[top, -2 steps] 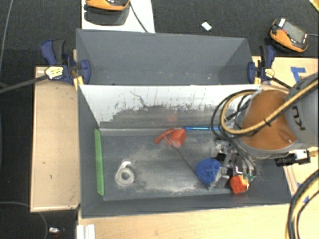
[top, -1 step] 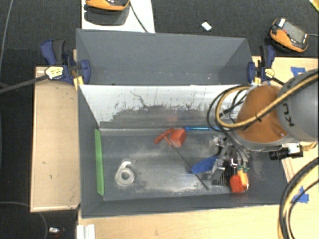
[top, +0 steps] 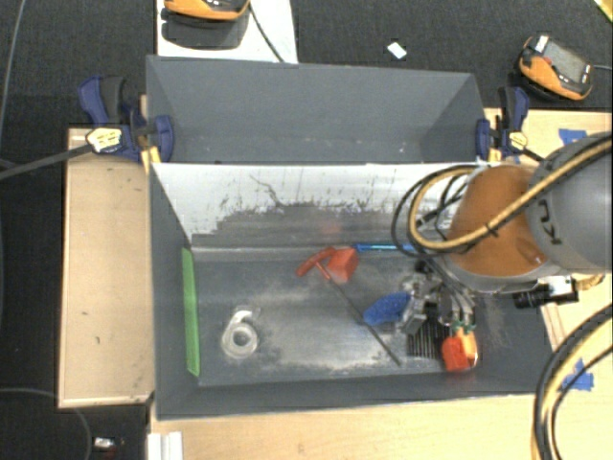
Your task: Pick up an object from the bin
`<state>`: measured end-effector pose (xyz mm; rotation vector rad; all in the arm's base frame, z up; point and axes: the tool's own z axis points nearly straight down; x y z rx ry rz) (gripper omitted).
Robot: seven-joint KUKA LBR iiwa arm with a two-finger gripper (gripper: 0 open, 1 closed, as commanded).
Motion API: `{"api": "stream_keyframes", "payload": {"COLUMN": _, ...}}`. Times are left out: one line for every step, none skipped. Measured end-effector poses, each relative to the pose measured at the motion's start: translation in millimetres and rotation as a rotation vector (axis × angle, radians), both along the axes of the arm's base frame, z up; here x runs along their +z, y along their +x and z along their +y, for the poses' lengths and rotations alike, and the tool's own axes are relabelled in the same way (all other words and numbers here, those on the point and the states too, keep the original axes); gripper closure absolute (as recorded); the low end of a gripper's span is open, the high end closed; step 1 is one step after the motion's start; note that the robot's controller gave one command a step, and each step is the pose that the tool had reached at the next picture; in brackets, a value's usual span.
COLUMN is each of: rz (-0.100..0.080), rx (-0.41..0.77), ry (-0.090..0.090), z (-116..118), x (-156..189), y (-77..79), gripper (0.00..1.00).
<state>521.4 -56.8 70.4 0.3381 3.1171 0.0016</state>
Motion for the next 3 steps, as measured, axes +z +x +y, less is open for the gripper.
{"api": "stream_keyframes", "payload": {"rz": 0.0, "rx": 0.0, "ry": 0.0, "z": 0.0, "x": 0.0, "y": 0.0, "gripper": 1.0}}
{"api": "stream_keyframes", "payload": {"rz": -0.002, "rx": 0.0, "ry": 0.0, "z": -0.2, "x": 1.5, "y": 0.2, "gripper": 1.0}}
{"api": "stream_keyframes", "payload": {"rz": -0.003, "rx": 0.001, "ry": 0.0, "z": 0.0, "x": 19.1, "y": 0.3, "gripper": 1.0}}
